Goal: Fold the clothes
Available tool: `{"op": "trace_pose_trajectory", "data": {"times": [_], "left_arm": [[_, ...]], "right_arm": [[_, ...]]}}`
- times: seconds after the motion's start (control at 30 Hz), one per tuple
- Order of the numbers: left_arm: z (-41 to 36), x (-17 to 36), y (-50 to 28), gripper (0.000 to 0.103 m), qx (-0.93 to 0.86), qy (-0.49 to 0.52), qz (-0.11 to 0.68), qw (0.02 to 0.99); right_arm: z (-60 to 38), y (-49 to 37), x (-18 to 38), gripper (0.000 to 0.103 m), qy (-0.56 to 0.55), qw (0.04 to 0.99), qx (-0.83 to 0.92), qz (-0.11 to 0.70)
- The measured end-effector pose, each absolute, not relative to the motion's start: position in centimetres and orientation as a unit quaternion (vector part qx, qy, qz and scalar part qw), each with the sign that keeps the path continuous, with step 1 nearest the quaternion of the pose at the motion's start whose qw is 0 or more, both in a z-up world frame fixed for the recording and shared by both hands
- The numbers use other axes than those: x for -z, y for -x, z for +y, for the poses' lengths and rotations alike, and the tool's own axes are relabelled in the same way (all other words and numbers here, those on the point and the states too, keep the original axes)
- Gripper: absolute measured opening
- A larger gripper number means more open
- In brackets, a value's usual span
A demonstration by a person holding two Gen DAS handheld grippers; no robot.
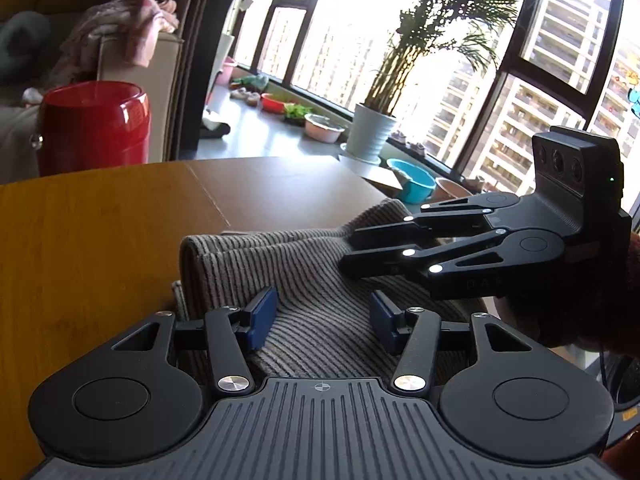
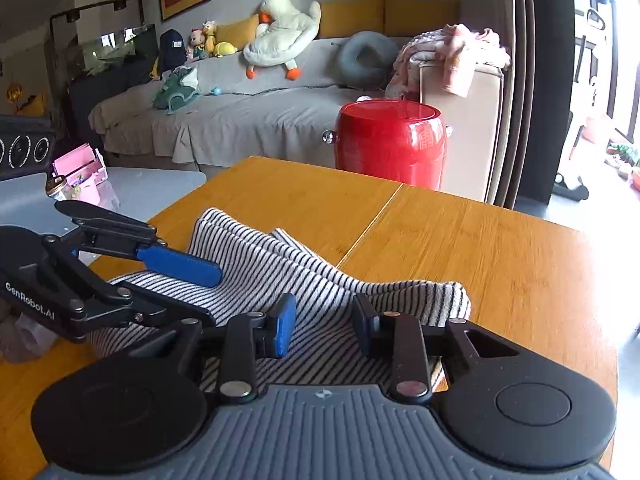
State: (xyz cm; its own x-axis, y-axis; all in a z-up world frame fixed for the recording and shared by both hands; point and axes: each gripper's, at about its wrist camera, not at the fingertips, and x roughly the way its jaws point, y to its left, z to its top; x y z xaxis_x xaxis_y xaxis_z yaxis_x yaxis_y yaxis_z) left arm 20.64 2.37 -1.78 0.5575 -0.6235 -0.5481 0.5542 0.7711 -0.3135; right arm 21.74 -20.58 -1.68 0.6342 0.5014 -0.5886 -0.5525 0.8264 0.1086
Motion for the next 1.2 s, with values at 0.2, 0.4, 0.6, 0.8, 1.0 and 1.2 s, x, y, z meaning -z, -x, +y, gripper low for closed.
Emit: {"op": "trace_pose_trajectory", "data": {"times": [0.2,0.4,0.6,0.8,1.0,1.2], "left_arm": [[1.7,1.3,-21.1,0.057,0.314,0.044,0.343,0.884],[1.2,1.2,-21.7,0.057,0.308,0.045,0.347,0.885],[1.2,1.2,-21.6,0.057,0.306,0.047,0.348,0.885],[1.3,1.2,-21.5,0.058,0.306,0.047,0.347,0.885],[1.3,1.4,-21.6,0.061,0.309,0.05,0.344,0.885],[1.1,1.2,-21.3,0.061,0.305,0.042,0.339,0.889]], "right_arm": [[-22.3,-20.2,-0.1,0.025,0.014,0.929,-0.251,0.273],[-22.6,-20.7,2.5,0.025,0.019,0.926,-0.225,0.304],[-22.3,-21.3,2.7,0.025,0.021,0.925,-0.225,0.304],[-23.0,-19.5,0.9,0.029,0.012,0.927,-0.228,0.296],[-24.0,-16.9,-0.2,0.031,0.001,0.93,-0.22,0.293],[-23.1,-17.4,3.0,0.032,0.015,0.924,-0.202,0.324]]}}
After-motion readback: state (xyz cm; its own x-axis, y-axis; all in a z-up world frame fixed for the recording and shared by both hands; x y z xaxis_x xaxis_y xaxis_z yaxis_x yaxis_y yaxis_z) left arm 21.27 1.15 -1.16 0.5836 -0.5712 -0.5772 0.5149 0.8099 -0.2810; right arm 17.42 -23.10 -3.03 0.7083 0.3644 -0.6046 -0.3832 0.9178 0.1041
